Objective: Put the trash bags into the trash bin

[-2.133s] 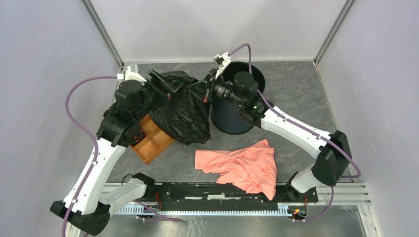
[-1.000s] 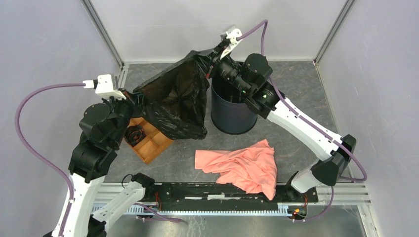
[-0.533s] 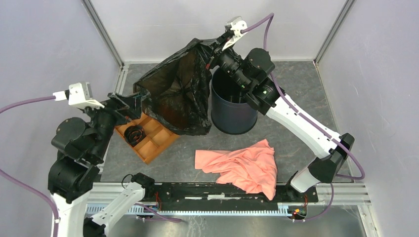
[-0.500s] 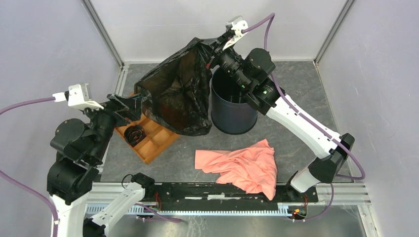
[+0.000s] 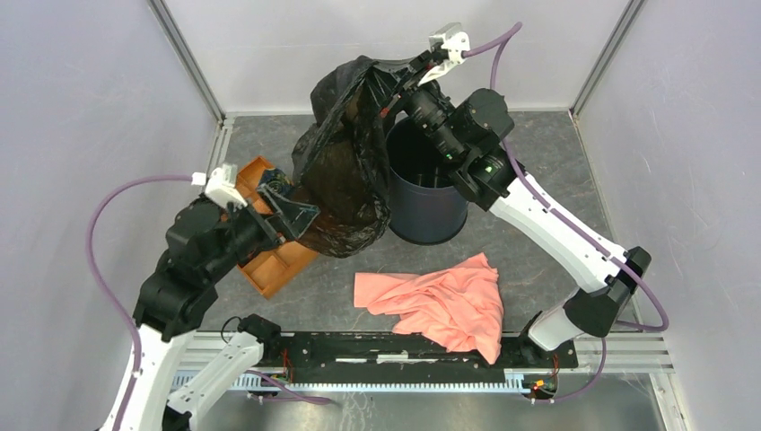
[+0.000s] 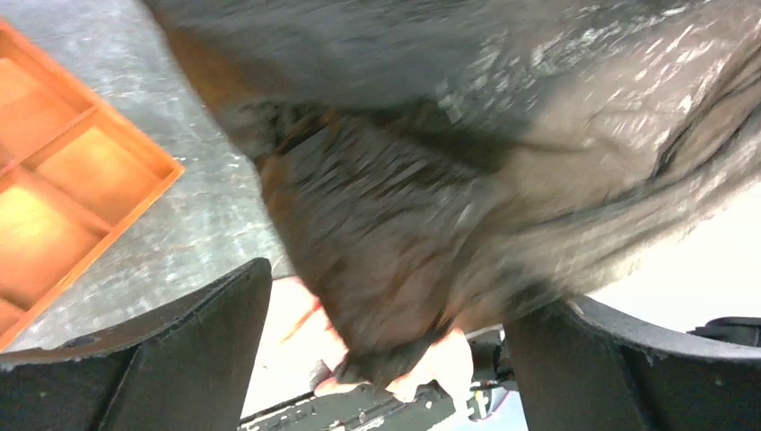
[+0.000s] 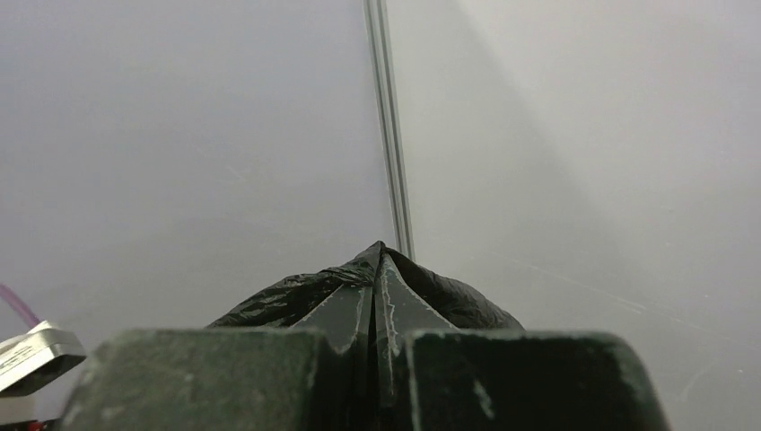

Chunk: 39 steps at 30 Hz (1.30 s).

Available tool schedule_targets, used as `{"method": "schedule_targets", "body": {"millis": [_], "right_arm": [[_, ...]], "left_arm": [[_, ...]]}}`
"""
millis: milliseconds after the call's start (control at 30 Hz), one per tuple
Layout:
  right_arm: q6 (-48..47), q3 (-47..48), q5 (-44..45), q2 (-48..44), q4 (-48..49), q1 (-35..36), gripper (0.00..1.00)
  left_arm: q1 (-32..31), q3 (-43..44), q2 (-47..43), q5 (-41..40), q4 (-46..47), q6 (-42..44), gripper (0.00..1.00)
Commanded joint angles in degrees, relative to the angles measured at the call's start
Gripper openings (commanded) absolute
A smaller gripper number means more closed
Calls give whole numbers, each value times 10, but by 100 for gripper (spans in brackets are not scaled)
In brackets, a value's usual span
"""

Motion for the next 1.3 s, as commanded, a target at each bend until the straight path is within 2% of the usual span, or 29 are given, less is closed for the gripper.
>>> {"method": "schedule_targets", "body": {"millis": [0, 67, 167, 233, 333, 400, 467, 533, 667, 767, 867, 933, 1000, 1033, 1100, 1133, 1267], "right_arm": [[3, 2, -4, -32, 25, -2, 1], [4, -2, 0, -37, 25, -2, 1], [12, -7, 1, -41, 32, -1, 1], [19, -4, 1, -44, 37, -2, 1], [27, 5, 1, -43, 38, -2, 1], [30, 9, 1, -44, 37, -2, 1], [35, 12, 14, -44, 37, -2, 1], [40, 14, 17, -45, 37, -2, 1], [52, 15, 22, -46, 40, -2, 1], [64, 11, 25, -48, 43, -1, 1], [70, 12, 23, -48, 42, 0, 1], [63, 25, 19, -47, 22, 2, 1], [42, 43, 14, -52, -11, 4, 1], [26, 49, 14, -57, -29, 6, 1], [-8, 57, 17, -74, -62, 5, 1], [-31, 59, 23, -86, -83, 5, 1], [-101, 59, 69, -140, -143, 5, 1]], "left_arm": [[2, 3, -111, -116, -24, -57, 100], [2, -6, -155, -147, -32, -75, 100], [2, -52, -179, -112, -6, -100, 100], [2, -101, -183, -18, 58, -121, 100], [2, -178, -175, 137, 234, -170, 100], [2, -202, -159, 198, 308, -192, 100], [2, -193, -150, 206, 296, -165, 100], [2, -182, -153, 177, 243, -130, 100], [4, -208, -155, 145, 228, -117, 100], [5, -251, -146, 110, 260, -109, 100], [4, -267, -115, 126, 348, -124, 98], [5, -220, -82, 124, 341, -92, 72], [4, -138, -47, 118, 300, -40, 46], [5, -92, -30, 118, 279, -16, 30], [4, 1, 1, 117, 245, 19, 9], [4, 41, 15, 115, 231, 31, 3], [4, 194, 91, 128, 224, 36, 2]]}}
